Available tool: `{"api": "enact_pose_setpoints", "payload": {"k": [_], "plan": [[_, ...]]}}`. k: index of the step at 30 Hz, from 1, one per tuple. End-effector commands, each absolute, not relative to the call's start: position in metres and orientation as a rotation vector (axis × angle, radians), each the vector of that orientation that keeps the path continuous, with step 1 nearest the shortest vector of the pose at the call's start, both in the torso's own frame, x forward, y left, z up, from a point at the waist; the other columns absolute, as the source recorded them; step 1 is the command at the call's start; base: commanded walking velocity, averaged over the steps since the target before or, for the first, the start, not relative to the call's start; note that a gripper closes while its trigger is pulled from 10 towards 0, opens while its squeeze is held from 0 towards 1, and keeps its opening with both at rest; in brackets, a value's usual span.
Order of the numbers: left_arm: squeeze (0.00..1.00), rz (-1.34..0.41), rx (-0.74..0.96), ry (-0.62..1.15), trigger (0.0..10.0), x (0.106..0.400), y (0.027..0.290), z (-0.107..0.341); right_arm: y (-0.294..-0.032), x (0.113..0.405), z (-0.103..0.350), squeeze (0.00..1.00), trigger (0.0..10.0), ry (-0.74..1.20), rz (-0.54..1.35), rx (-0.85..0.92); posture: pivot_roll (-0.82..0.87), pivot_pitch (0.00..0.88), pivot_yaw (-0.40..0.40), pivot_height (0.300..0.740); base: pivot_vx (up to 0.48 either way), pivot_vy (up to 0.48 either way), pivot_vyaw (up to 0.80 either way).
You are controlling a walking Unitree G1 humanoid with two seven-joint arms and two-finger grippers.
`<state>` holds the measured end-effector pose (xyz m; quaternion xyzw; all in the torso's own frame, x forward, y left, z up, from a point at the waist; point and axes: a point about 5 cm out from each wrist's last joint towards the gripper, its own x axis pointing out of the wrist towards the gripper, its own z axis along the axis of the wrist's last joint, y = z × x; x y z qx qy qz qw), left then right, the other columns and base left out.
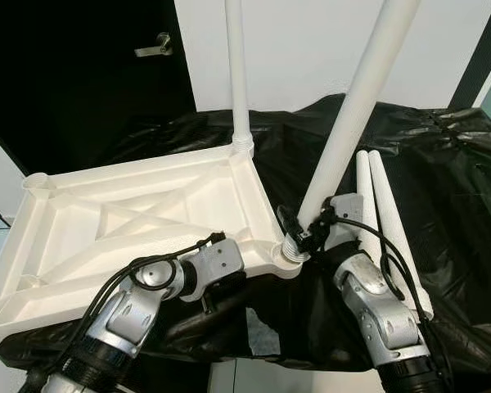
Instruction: Building children table
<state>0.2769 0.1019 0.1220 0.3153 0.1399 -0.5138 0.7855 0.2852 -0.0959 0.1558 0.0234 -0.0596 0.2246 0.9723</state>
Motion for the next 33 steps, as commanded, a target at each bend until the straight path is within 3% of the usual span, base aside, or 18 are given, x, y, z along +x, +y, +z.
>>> {"api": "enact_pose_setpoints", "payload": {"k": [1, 3, 4, 6, 7, 11, 12, 13, 19, 20, 21, 22, 26, 33], "plan": [[0.0, -0.854, 0.699, 0.221, 7.4, 0.289, 0.105, 0.125, -0.091, 0.285, 0.164, 0.0, 10.0, -0.149, 0.472, 0.061, 0.0, 0.0, 0.045, 0.74, 0.0, 0.0, 0.0], [0.0, -0.848, 0.7, 0.216, 7.4, 0.29, 0.104, 0.125, -0.09, 0.286, 0.165, 0.0, 10.0, -0.151, 0.472, 0.064, 0.0, 0.0, 0.045, 0.74, 0.0, 0.0, 0.0], [0.0, -0.842, 0.697, 0.213, 5.5, 0.29, 0.104, 0.126, -0.09, 0.286, 0.167, 0.0, 10.0, -0.159, 0.47, 0.061, 0.0, 0.0, 0.042, 0.74, 0.0, 0.0, 0.0], [0.0, -0.831, 0.699, 0.211, 5.7, 0.292, 0.103, 0.126, -0.09, 0.287, 0.167, 0.0, 10.0, -0.162, 0.467, 0.053, 0.0, 0.0, 0.041, 0.74, 0.0, 0.0, 0.0], [0.0, -0.82, 0.701, 0.21, 10.0, 0.293, 0.102, 0.127, -0.091, 0.289, 0.167, 0.0, 10.0, -0.161, 0.459, 0.039, 0.0, 0.0, 0.039, 0.74, 0.0, 0.0, 0.0], [0.0, -0.853, 0.663, 0.205, 10.0, 0.29, 0.103, 0.131, -0.094, 0.292, 0.164, 0.0, 10.0, -0.15, 0.436, 0.011, 0.01, 0.0, 0.038, 0.74, 0.0, 0.0, 0.0], [0.17, -0.869, 0.65, 0.202, 10.0, 0.288, 0.104, 0.133, -0.094, 0.292, 0.163, 0.0, 10.0, -0.143, 0.436, 0.019, 0.01, 0.0, 0.038, 0.74, 0.0, 0.0, 0.0], [1.0, -0.886, 0.614, 0.201, 10.0, 0.287, 0.105, 0.135, -0.094, 0.291, 0.163, 0.0, 10.0, -0.136, 0.438, 0.032, 0.01, 0.0, 0.038, 0.74, 0.0, 0.0, 0.0], [1.0, -0.931, 0.534, 0.179, 10.0, 0.283, 0.107, 0.142, -0.092, 0.291, 0.161, 0.0, 10.0, -0.12, 0.443, 0.074, 0.01, 0.0, 0.035, 0.74, 0.0, 0.0, 0.0], [0.84, -0.953, 0.522, 0.169, 10.0, 0.28, 0.107, 0.144, -0.091, 0.291, 0.161, 0.0, 10.0, -0.114, 0.448, 0.092, 0.01, 0.0, 0.036, 0.74, 0.0, 0.0, 0.0], [0.84, -0.953, 0.522, 0.169, 10.0, 0.28, 0.107, 0.144, -0.091, 0.291, 0.161, 0.0, 10.0, -0.114, 0.448, 0.092, 0.01, 0.0, 0.036, 0.74, 0.0, 0.0, 0.0], [0.0, -0.969, 0.505, 0.143, 10.0, 0.278, 0.108, 0.148, -0.091, 0.292, 0.161, 0.0, 10.0, -0.117, 0.45, 0.09, 0.01, 0.0, 0.034, 0.74, 0.0, 0.0, 0.0], [0.0, -1.019, 0.407, 0.102, 10.0, 0.271, 0.109, 0.16, -0.09, 0.293, 0.162, 0.0, 10.0, -0.106, 0.48, 0.095, 0.01, 0.0, 0.029, 0.74, 0.0, 0.0, 0.0], [0.0, -0.989, 0.384, 0.103, 10.0, 0.269, 0.117, 0.162, -0.095, 0.293, 0.155, 0.0, 10.0, -0.069, 0.451, 0.149, 0.02, 0.0, 0.017, 0.74, 0.0, 0.0, 0.0]]}}
